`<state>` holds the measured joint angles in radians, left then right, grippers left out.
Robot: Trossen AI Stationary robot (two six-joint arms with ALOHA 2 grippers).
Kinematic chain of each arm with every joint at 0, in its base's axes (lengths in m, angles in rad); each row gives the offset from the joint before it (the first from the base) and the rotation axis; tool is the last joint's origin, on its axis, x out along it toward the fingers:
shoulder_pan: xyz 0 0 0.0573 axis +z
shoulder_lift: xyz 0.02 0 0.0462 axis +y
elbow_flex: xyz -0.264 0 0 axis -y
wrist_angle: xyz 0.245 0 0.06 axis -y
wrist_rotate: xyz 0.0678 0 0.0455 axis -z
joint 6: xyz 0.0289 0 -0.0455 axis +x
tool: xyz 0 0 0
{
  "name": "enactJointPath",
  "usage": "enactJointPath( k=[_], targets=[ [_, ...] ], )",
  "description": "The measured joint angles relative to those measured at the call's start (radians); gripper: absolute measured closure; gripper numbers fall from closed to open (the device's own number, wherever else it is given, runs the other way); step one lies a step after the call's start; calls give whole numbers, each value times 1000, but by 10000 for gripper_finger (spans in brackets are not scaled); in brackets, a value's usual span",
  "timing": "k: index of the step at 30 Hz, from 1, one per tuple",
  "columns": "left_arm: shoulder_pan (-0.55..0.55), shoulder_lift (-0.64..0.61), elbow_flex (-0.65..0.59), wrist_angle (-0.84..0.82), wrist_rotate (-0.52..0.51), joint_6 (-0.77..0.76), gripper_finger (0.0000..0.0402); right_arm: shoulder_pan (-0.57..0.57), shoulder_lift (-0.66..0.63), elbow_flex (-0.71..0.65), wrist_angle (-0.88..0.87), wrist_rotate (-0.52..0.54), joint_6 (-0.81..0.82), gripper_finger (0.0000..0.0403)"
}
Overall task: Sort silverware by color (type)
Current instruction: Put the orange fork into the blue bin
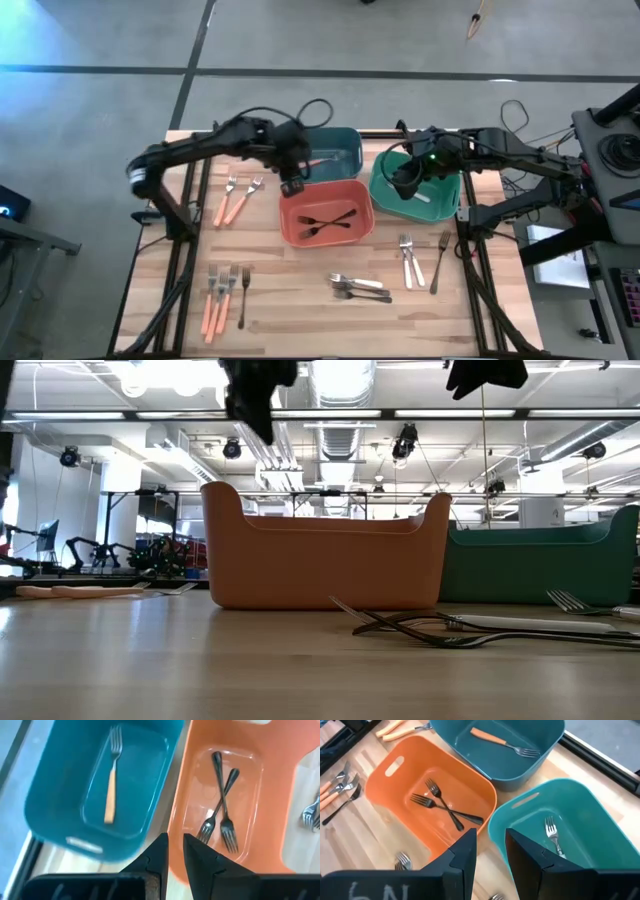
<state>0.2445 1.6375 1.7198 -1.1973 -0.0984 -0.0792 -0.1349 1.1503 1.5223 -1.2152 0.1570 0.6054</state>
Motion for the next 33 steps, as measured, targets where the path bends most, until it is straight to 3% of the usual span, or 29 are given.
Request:
enactJointPath(
  k=[7,18,26,33],
  targets=[
    [43,-211,-368,138,-37,-140,360,0,0,0,0,1,31,307],
    [145,-441,-754,143,-49,-291,360,0,26,0,-6,0,29,307],
    [240,-443,-963,215,-1,-451,361,6,67,0,-15,-6,-7,307],
    [278,-327,-980,296,26,-454,361,11,79,0,-16,-7,-27,307]
  ],
)
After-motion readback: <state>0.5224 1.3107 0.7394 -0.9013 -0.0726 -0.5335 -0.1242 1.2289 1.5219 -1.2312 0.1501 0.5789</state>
